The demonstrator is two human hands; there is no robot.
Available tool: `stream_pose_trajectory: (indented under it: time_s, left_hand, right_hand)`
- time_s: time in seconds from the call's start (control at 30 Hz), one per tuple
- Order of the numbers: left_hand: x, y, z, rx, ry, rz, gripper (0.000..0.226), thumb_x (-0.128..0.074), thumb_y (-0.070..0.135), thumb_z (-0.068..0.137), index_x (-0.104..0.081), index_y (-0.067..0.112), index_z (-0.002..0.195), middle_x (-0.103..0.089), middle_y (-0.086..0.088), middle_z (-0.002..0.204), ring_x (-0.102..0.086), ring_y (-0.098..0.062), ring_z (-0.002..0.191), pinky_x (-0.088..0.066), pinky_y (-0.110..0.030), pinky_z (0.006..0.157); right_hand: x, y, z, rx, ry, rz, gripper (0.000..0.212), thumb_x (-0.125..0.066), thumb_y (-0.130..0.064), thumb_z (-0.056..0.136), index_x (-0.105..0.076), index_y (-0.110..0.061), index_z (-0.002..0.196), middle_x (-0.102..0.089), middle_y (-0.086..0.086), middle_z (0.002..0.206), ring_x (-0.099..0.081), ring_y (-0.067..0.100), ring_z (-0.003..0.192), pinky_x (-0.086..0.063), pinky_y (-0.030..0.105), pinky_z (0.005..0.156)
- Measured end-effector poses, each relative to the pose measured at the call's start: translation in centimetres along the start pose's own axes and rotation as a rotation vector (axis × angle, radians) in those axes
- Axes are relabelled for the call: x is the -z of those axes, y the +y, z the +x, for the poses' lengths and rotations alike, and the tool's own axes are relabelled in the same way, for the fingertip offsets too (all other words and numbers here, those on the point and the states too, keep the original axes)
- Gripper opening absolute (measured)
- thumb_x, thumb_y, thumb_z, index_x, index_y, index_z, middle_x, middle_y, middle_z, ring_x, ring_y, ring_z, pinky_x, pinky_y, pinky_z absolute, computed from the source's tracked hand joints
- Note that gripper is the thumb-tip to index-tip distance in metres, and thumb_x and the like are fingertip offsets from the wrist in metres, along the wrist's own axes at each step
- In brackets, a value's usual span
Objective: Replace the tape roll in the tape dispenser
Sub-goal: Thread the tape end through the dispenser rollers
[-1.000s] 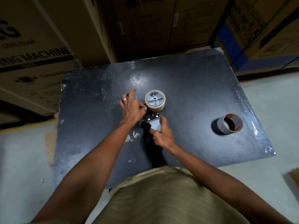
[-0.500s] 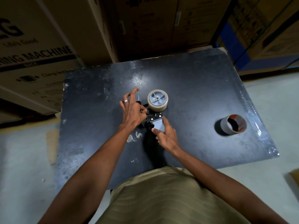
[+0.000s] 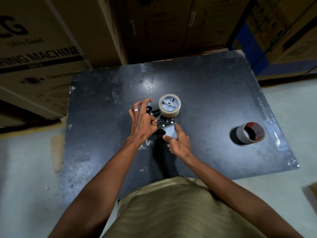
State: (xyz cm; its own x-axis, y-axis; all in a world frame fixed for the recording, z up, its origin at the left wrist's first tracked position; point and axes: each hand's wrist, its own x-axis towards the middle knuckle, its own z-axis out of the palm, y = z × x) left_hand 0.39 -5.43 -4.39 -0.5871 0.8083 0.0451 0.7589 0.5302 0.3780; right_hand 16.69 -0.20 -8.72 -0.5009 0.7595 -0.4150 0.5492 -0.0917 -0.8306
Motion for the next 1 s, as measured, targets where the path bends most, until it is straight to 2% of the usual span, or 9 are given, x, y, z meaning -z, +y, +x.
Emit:
stream_pose_trajectory:
  time_s: [0.1, 0.17, 0.27, 0.33, 0.43, 0.7, 1.0]
  left_hand:
    - [0.1, -0.1, -0.5, 0.009, 0.013, -0.015, 0.013, -0.073, 0.016, 0.063, -0.08, 0.024, 0.069, -0.036, 0.01, 0.152, -0.027, -0.026, 0.131, -0.023, -0.041, 0.104]
    - [0.2, -0.2, -0.8, 0.011, 0.028, -0.022, 0.016, -0.072, 0.014, 0.061, -0.08, 0.025, 0.068, -0.038, 0.01, 0.151, -0.029, -0.026, 0.13, -0.022, -0.039, 0.101]
    - [0.1, -0.4, -1.3, 0.021, 0.035, -0.02, 0.016, -0.073, 0.015, 0.06, -0.08, 0.027, 0.069, -0.04, 0.01, 0.149, -0.031, -0.027, 0.129, -0.022, -0.039, 0.1]
    - [0.2, -0.6, -1.6, 0.028, 0.042, -0.021, 0.013, -0.077, 0.016, 0.062, -0.081, 0.026, 0.069, -0.041, 0.008, 0.148, -0.031, -0.027, 0.129, -0.022, -0.04, 0.101]
    - [0.4, -0.9, -2.1, 0.047, 0.049, -0.025, 0.012, -0.079, 0.016, 0.063, -0.081, 0.025, 0.071, -0.043, 0.008, 0.147, -0.029, -0.026, 0.129, -0.017, -0.036, 0.098]
    - [1.0, -1.6, -3.1, 0.103, 0.085, -0.043, 0.013, -0.077, 0.014, 0.063, -0.079, 0.027, 0.064, -0.043, 0.01, 0.143, -0.031, -0.023, 0.127, -0.012, -0.029, 0.094]
    - [0.7, -2.5, -4.0, 0.107, 0.082, -0.052, 0.014, -0.077, 0.013, 0.066, -0.076, 0.024, 0.058, -0.042, 0.007, 0.143, -0.031, -0.023, 0.125, -0.01, -0.028, 0.091]
  right_hand:
    - [0.0, 0.0, 0.2, -0.03, 0.0, 0.017, 0.077, -0.069, -0.049, 0.069, -0.044, -0.041, 0.142, -0.074, 0.008, 0.106, -0.073, 0.038, 0.09, -0.062, 0.055, 0.077]
    - [0.2, -0.2, 0.2, -0.036, -0.007, 0.03, 0.074, -0.071, -0.042, 0.072, -0.047, -0.04, 0.142, -0.074, 0.008, 0.102, -0.072, 0.033, 0.079, -0.063, 0.047, 0.07]
    - [0.5, -0.4, 0.1, -0.03, -0.018, 0.07, 0.068, -0.073, -0.03, 0.078, -0.049, -0.036, 0.141, -0.072, 0.007, 0.093, -0.066, 0.022, 0.061, -0.056, 0.034, 0.056]
    - [0.5, -0.5, 0.0, -0.028, -0.024, 0.075, 0.066, -0.072, -0.029, 0.079, -0.05, -0.034, 0.141, -0.072, 0.008, 0.092, -0.065, 0.02, 0.057, -0.053, 0.03, 0.054]
    - [0.4, -0.4, 0.0, -0.031, -0.025, 0.06, 0.066, -0.072, -0.031, 0.078, -0.05, -0.035, 0.14, -0.073, 0.009, 0.093, -0.065, 0.019, 0.058, -0.053, 0.03, 0.055]
    - [0.5, -0.3, 0.2, -0.045, -0.014, 0.093, 0.061, -0.075, -0.023, 0.081, -0.053, -0.032, 0.137, -0.072, 0.015, 0.094, -0.062, 0.017, 0.049, -0.048, 0.025, 0.046]
    - [0.7, -0.7, 0.0, -0.063, -0.022, 0.115, 0.059, -0.075, -0.021, 0.083, -0.054, -0.031, 0.137, -0.072, 0.013, 0.096, -0.06, 0.013, 0.047, -0.046, 0.023, 0.043]
